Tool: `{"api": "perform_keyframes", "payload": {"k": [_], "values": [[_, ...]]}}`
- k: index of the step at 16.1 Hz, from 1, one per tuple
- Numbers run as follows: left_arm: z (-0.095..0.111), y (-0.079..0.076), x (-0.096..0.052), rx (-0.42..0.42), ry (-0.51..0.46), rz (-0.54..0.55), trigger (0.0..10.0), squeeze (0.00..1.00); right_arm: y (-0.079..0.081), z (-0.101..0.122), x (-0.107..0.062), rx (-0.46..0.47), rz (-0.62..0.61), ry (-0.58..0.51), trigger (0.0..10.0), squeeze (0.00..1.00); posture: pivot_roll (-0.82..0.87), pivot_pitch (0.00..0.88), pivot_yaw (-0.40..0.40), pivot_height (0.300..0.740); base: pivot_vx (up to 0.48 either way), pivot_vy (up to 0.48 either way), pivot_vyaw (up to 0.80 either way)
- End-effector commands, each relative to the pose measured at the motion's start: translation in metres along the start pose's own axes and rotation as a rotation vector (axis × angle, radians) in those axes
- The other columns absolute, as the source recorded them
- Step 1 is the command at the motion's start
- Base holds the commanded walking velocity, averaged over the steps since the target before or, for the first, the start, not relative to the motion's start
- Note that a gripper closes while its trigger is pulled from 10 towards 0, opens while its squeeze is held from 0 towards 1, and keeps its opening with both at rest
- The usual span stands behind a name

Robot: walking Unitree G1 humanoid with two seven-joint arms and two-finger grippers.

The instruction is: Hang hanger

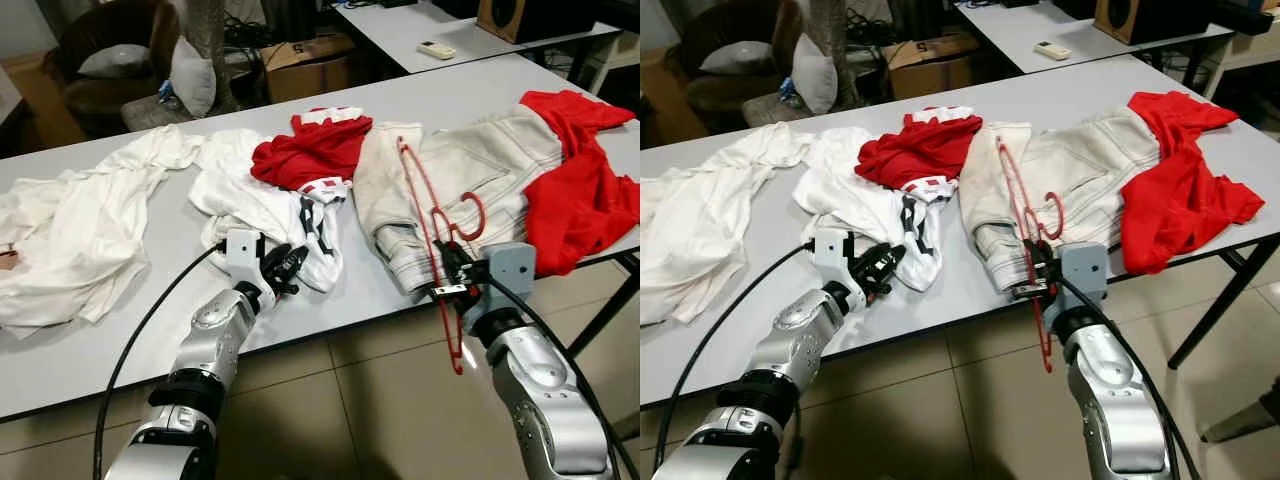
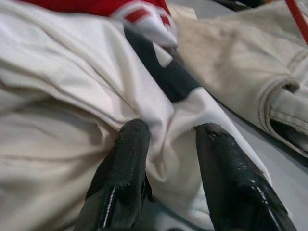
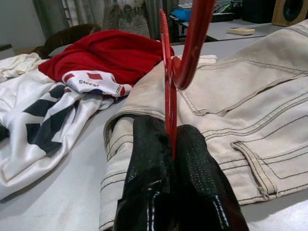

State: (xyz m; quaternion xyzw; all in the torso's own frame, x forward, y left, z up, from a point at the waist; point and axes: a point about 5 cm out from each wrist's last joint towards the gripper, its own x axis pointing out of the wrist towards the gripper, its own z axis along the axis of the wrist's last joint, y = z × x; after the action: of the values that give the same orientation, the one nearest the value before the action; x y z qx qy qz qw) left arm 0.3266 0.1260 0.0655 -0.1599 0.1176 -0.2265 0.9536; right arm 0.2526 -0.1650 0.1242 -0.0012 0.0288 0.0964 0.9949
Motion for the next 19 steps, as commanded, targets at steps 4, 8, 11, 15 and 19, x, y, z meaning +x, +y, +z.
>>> {"api": "perform_keyframes", "payload": {"k": [4,8,11,15,19], "values": [[-0.010,-0.003,-0.003,-0.045,0.069,-0.038,9.3,0.00,0.005,0.000,-0.001,0.001,0.014,0.003,10.0,0.00,-0.18,0.000,0.139,0.740,0.000,0.000,0.00],[-0.017,-0.005,-0.002,0.002,0.110,-0.030,0.0,0.00,0.009,0.002,-0.004,0.009,0.045,0.000,10.0,0.00,-0.19,0.000,0.145,0.740,0.000,0.000,0.00],[-0.016,-0.010,-0.001,0.042,0.093,-0.042,0.0,0.00,0.004,0.001,-0.008,-0.037,0.010,0.001,10.0,0.00,-0.20,0.000,0.156,0.740,0.000,0.000,0.00],[-0.001,-0.012,-0.005,-0.063,-0.010,-0.083,0.0,0.00,0.000,-0.002,-0.009,-0.005,-0.051,-0.001,10.0,0.00,-0.19,0.000,0.151,0.740,0.000,0.000,0.00],[0.041,0.002,-0.004,-0.146,-0.169,-0.019,0.0,0.00,-0.005,-0.002,-0.008,0.001,-0.096,-0.023,10.0,0.00,-0.17,0.000,0.165,0.740,0.000,0.000,0.00]]}}
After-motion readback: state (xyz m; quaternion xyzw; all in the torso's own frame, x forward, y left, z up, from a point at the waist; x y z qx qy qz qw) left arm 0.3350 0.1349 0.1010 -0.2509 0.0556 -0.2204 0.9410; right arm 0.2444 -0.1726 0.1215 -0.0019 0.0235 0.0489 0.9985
